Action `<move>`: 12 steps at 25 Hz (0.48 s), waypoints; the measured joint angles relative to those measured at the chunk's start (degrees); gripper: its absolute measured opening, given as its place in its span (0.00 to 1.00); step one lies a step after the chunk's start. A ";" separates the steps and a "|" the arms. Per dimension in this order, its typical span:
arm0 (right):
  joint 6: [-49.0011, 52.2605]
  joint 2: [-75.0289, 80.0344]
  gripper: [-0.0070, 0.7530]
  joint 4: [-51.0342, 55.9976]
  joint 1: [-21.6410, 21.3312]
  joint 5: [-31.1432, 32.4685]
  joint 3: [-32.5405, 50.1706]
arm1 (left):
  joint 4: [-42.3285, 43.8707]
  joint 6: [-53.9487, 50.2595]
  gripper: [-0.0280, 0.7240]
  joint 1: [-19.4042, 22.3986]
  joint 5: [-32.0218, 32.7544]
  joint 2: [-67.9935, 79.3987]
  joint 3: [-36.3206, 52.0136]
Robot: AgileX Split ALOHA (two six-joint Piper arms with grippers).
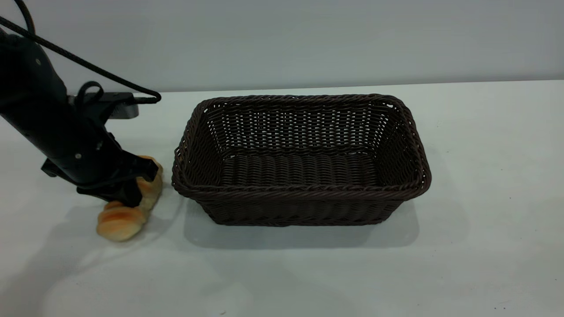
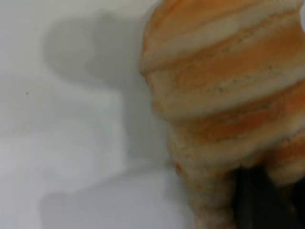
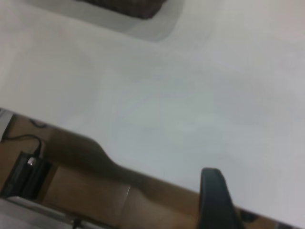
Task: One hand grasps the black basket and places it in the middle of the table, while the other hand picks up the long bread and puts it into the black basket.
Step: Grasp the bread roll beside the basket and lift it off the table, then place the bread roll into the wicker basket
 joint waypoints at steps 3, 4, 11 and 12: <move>0.61 -2.34 0.63 -0.26 0.00 0.44 1.60 | 1.67 0.00 0.16 0.00 3.26 -4.78 0.52; 0.75 -2.93 0.63 -0.25 0.00 0.29 1.67 | 2.04 0.00 0.16 0.00 3.67 -7.39 0.52; 0.82 -3.37 0.63 -1.19 0.00 -0.43 1.89 | 2.66 3.04 0.16 -5.49 3.73 -23.85 0.52; 0.82 -3.39 0.63 -1.75 0.00 -1.36 2.28 | 2.66 3.70 0.16 -6.95 3.62 -24.86 0.52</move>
